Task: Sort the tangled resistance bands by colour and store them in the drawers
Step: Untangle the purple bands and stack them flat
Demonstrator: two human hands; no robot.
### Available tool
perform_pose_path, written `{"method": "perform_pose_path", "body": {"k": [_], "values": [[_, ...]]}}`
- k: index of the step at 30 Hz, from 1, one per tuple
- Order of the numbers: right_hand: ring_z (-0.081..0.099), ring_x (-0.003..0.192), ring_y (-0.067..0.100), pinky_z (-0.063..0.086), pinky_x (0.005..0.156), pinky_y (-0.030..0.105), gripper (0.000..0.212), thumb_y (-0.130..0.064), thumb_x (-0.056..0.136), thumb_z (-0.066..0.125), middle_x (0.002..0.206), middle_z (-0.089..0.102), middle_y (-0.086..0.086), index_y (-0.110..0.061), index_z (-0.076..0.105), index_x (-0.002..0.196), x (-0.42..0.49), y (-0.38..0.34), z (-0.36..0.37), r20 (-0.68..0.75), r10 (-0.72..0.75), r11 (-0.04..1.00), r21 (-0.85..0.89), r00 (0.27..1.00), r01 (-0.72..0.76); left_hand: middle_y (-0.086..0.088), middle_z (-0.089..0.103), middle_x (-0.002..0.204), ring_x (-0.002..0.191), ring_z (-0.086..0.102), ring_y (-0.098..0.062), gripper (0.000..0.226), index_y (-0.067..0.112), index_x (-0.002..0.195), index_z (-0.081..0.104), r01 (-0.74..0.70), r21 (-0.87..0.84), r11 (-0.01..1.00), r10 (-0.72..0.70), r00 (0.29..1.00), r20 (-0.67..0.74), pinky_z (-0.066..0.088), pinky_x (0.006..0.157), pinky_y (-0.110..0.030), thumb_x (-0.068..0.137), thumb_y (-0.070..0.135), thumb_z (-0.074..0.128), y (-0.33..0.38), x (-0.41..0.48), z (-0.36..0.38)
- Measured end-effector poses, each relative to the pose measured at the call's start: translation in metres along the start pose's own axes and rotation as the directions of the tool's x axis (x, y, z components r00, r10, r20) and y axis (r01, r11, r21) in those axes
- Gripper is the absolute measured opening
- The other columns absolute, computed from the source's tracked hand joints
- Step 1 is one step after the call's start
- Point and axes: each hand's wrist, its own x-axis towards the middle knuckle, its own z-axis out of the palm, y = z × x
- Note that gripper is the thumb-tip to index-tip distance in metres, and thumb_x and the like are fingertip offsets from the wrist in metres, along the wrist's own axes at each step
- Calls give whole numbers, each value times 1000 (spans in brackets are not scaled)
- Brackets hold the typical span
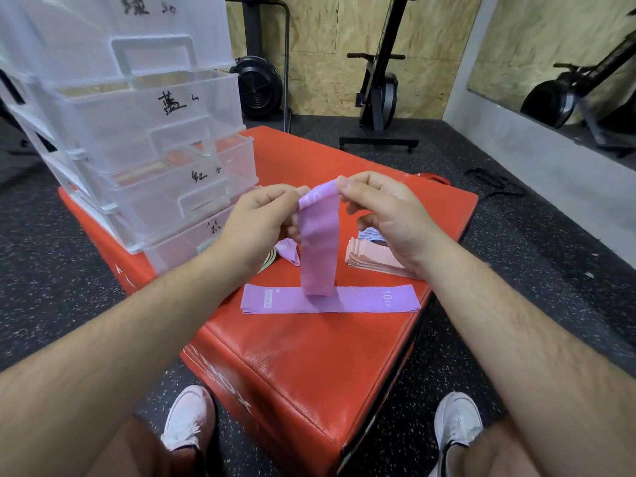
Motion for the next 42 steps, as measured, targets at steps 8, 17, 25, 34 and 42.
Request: {"method": "perform_pose_path", "body": {"k": [8,17,25,34,42], "values": [[64,84,10,43,77,35,29,-50,87,62,90,69,-4,-21,60,84,5,7,3,-48,15,1000,1,999,-15,-12,50,63,61,45,-19,24,9,65,65,-61,124,990,59,998,22,37,55,-27,88,16,65,4,-4,-2],[65,90,24,52,91,41,17,-18,89,75,94,72,15,-9,65,99,2,15,8,123,68,998,-11,990,-67,-13,53,63,52,48,-14,24,5,70,59,-75,131,989,78,997,-16,38,52,-24,91,15,63,1,-1,-3],[53,66,14,44,63,26,9,-15,92,72,73,64,5,-7,67,91,1,17,15,85,35,997,-72,996,-29,-16,63,75,62,54,-17,29,2,91,69,-61,149,987,60,998,9,41,54,-29,86,30,71,-2,-2,-6],[55,61,9,43,56,21,12,-17,94,70,74,63,9,-6,65,99,-4,21,22,186,89,985,-161,979,-59,-18,62,76,64,52,-23,14,10,84,69,-41,185,982,42,999,1,41,54,-33,87,22,75,-5,-1,-5],[62,79,23,46,76,39,29,-24,78,84,87,68,21,-6,69,94,0,26,13,250,169,982,-127,953,-141,-3,58,70,58,52,-15,11,13,84,64,-16,230,973,27,999,-41,41,52,-29,89,18,73,-14,2,-13]]}}
